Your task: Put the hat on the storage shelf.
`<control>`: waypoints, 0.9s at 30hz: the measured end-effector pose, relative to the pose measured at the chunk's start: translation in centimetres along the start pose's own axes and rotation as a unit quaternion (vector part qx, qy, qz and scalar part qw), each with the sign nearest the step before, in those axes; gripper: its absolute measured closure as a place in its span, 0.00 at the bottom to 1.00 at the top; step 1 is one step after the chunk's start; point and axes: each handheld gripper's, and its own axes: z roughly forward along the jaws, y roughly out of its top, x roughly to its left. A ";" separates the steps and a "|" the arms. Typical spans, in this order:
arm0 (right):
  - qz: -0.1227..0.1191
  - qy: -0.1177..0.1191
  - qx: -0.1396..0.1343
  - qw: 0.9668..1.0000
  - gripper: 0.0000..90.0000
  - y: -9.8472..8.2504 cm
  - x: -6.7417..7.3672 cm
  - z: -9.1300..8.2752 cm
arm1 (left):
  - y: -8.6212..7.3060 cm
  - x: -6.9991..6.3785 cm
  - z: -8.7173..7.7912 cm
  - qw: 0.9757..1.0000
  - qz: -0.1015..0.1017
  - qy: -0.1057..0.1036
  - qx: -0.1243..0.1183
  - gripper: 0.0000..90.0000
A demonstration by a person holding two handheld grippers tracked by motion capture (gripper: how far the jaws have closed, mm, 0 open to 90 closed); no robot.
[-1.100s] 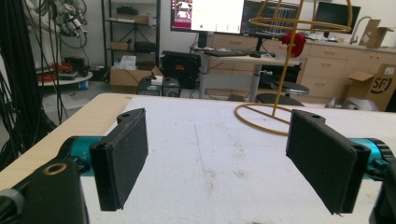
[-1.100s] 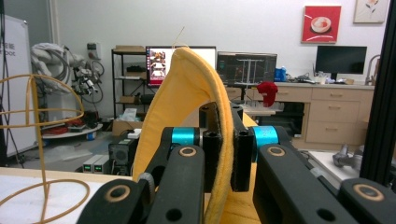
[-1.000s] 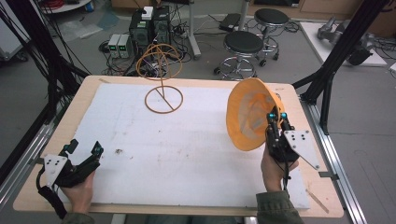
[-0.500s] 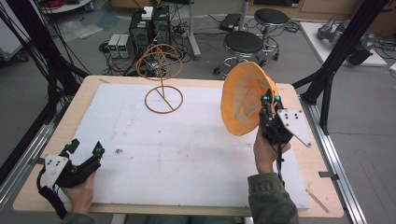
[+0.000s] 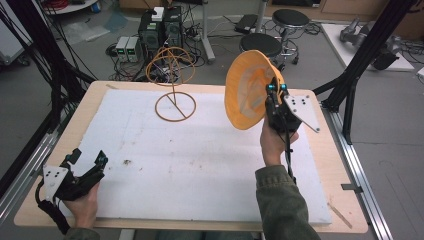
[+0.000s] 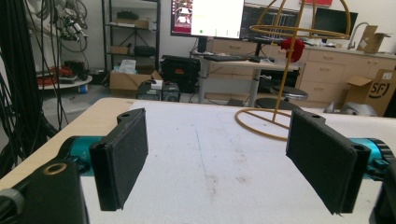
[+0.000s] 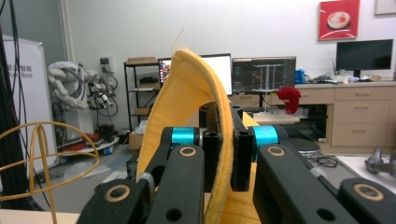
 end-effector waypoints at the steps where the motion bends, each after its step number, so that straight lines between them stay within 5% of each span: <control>1: -0.002 0.003 0.000 1.000 0.96 0.1 0.2 0.3 | 0.0 0.0 0.0 1.000 0.000 0.000 -0.001 0.24; 11: -0.009 0.030 0.000 1.000 0.96 0.5 2.9 3.4 | 0.0 0.0 0.0 1.000 -0.002 -0.002 -0.001 0.24; 27: -0.029 0.039 0.002 0.999 0.96 1.6 6.0 7.0 | 0.1 0.1 0.0 1.000 -0.011 0.000 -0.006 0.23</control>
